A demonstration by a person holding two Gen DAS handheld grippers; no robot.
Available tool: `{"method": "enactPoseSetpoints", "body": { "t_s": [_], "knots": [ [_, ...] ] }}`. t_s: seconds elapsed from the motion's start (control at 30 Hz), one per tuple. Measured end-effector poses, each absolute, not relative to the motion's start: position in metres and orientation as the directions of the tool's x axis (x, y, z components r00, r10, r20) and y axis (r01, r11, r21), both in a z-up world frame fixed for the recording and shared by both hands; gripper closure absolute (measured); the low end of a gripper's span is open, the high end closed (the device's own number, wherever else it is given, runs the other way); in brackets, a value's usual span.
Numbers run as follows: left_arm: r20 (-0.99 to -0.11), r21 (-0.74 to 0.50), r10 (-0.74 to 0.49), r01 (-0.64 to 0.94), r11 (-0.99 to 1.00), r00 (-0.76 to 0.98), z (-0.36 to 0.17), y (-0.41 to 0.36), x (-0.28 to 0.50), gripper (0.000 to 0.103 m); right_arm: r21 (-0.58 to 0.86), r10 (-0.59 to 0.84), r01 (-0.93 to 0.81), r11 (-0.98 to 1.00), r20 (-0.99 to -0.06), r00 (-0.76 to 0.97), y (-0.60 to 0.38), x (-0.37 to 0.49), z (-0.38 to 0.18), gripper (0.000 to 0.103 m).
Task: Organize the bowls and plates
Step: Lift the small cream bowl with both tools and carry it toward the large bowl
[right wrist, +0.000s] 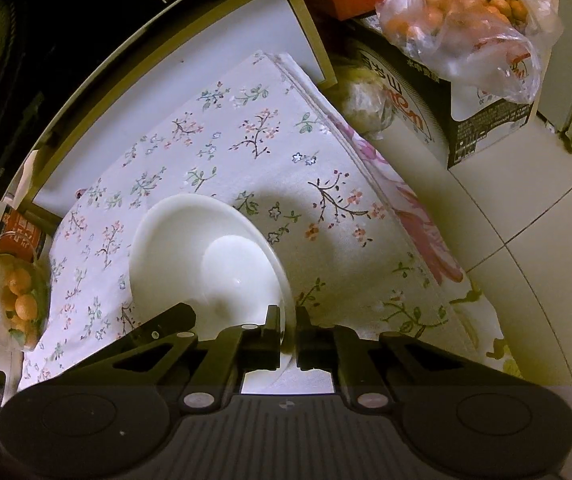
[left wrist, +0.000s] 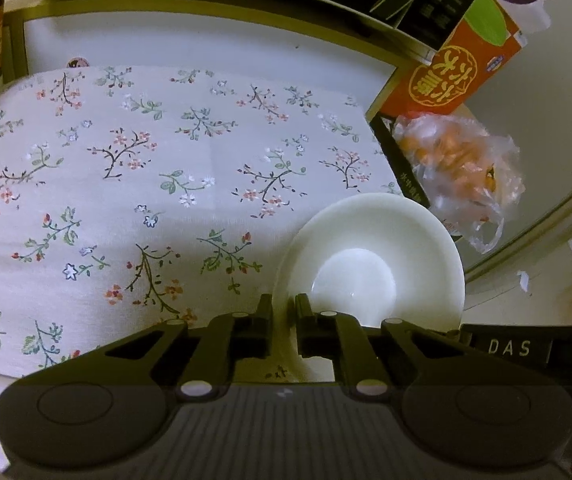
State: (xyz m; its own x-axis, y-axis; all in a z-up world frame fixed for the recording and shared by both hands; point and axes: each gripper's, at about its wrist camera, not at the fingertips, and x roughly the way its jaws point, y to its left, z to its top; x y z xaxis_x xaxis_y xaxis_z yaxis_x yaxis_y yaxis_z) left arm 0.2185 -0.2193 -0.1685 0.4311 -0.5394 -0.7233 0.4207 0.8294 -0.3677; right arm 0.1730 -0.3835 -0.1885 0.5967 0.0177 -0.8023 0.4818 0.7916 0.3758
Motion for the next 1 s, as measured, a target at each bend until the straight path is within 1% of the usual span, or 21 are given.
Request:
{"method": "enactPoseSetpoints", "body": {
  "t_s": [0.2,0.47,0.87,1.0],
  "knots": [
    [-0.735,-0.308,-0.512,0.452,0.837,0.445,-0.165,-0.224,0.212,0.093,0.378,0.018,0.486,0.788,-0.803,0.595,-0.386,0.173,-0.188,0.099],
    [-0.734,-0.265,-0.49,0.465,0.844,0.471,-0.158,-0.226,0.207,0.093,0.378,0.018,0.49,0.786,-0.806,0.592,-0.387,0.172,-0.186,0.098],
    [-0.72,-0.239,-0.482,0.473,0.848,0.499,-0.146,-0.222,0.195,0.093,0.39,0.044,0.457,0.799,-0.797,0.602,-0.386,0.165,-0.177,0.096],
    [-0.715,-0.25,-0.488,0.469,0.847,0.501,-0.141,-0.219,0.191,0.093,0.395,0.058,0.438,0.808,-0.792,0.607,-0.383,0.161,-0.17,0.096]
  ]
}}
